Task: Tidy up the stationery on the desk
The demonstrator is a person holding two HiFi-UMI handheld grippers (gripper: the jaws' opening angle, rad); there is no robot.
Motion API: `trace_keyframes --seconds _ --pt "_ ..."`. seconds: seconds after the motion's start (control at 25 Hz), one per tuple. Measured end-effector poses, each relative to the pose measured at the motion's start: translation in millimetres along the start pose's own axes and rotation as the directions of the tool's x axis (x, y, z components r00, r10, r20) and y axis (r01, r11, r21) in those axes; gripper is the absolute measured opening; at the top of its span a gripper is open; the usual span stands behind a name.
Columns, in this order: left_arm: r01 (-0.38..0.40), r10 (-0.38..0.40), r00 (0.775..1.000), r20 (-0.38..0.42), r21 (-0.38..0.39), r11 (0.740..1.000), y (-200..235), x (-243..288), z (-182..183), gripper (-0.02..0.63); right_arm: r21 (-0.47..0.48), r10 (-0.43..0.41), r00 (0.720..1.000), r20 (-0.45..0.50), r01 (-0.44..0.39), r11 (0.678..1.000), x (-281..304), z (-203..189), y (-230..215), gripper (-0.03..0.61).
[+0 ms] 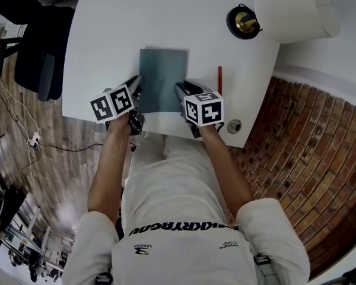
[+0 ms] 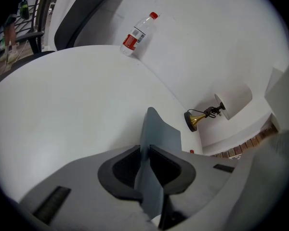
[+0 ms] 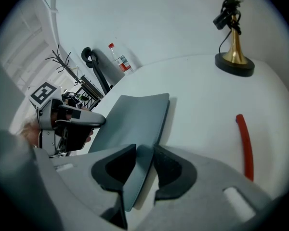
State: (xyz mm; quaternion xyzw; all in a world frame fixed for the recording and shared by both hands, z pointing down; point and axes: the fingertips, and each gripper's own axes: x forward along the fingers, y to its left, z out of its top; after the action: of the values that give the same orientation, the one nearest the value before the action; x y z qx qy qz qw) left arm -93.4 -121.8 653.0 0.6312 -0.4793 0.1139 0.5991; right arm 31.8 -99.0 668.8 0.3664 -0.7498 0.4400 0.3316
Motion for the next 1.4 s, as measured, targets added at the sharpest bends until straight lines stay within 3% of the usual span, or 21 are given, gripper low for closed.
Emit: trace_keyframes --seconds 0.72,1.4 --pt "0.007 -0.001 0.999 -0.054 0.119 0.993 3.3 9.4 13.9 0.058 0.041 -0.002 0.999 0.032 0.001 0.999 0.6 -0.5 9.5 0.109" --pt "-0.01 0.014 0.999 -0.033 0.122 0.992 9.2 18.5 17.7 0.058 0.032 -0.007 0.999 0.034 0.006 0.999 3.2 -1.2 9.0 0.107"
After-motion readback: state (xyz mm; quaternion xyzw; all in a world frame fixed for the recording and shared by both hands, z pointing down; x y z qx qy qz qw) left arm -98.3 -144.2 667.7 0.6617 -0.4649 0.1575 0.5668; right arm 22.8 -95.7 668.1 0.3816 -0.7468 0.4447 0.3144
